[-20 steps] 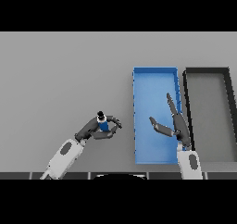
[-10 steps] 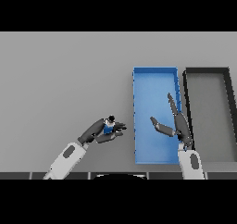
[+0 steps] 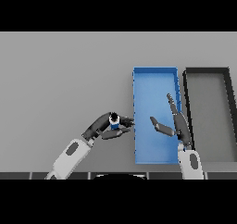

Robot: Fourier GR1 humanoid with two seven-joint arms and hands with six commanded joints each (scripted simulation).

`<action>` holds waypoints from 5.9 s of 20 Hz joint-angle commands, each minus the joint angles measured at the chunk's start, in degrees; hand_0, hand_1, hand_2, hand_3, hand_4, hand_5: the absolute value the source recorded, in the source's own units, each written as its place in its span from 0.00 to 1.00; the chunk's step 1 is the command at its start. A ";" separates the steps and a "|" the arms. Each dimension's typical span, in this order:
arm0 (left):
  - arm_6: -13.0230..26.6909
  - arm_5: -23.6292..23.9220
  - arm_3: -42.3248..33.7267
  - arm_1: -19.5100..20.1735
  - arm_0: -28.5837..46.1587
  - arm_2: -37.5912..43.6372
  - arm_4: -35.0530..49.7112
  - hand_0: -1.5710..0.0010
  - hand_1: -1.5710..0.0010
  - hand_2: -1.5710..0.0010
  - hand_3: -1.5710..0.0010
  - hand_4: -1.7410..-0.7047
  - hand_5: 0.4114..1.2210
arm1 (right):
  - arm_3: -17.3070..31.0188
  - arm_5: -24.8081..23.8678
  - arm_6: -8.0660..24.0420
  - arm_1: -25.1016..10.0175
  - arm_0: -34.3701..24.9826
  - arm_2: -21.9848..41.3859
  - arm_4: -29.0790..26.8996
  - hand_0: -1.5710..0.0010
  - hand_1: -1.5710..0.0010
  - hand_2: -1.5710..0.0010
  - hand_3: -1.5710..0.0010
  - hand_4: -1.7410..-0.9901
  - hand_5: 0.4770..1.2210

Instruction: Pick up the blue pipe and place it into the blue bin.

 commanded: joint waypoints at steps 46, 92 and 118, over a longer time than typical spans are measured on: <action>4.09 -13.03 -1.66 -5.45 0.69 5.97 -5.19 0.00 0.00 0.00 0.00 0.28 1.00 | -20.53 16.38 31.84 6.23 -18.89 17.52 -7.27 1.00 0.99 0.99 1.00 0.70 0.05; 15.79 -17.18 0.20 -8.93 1.70 10.34 -12.22 0.99 0.99 0.99 1.00 0.74 0.10 | -19.48 17.34 32.57 23.22 -26.44 8.09 -12.54 0.00 0.00 0.00 0.00 0.33 1.00; 12.13 -16.48 -2.53 -6.28 2.83 11.02 -12.93 1.00 1.00 1.00 1.00 0.79 0.06 | -12.02 -12.67 37.64 -8.80 -18.00 -7.13 -22.19 0.00 0.00 0.00 0.00 0.32 1.00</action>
